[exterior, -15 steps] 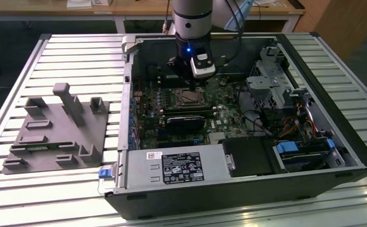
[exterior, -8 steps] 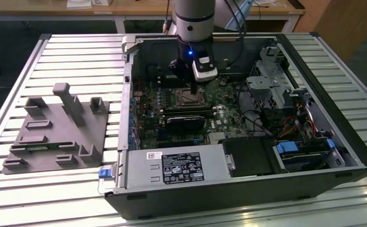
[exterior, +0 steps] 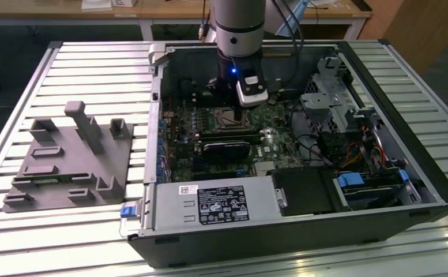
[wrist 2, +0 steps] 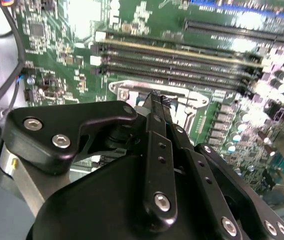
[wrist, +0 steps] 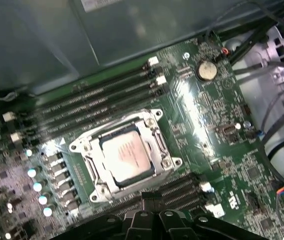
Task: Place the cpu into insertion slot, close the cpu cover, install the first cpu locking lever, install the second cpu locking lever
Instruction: 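Install the second cpu locking lever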
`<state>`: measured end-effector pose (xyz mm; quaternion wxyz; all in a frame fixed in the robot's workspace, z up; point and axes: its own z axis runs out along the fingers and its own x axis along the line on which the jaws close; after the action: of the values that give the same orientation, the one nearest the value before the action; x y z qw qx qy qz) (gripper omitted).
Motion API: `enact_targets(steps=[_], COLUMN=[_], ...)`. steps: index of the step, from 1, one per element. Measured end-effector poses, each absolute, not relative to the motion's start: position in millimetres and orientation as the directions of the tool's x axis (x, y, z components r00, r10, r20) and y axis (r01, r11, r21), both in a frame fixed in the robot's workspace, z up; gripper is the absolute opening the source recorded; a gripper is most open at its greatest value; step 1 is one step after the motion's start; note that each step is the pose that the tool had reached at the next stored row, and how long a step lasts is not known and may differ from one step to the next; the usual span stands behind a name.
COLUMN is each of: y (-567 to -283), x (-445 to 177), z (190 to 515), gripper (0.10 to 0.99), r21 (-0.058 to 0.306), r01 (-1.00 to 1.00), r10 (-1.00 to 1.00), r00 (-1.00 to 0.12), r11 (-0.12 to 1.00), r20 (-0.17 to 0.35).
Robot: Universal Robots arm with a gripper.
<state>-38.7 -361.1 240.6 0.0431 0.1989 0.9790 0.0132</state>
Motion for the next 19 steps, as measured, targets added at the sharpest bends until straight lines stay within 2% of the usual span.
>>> enact_targets(steps=[19], y=[-368.4], x=[-48.5], z=[232.9], gripper=[0.106], r21=[0.044], r01=[0.229], r10=[0.232], r00=[-0.969], r11=[0.972], r20=[-0.079])
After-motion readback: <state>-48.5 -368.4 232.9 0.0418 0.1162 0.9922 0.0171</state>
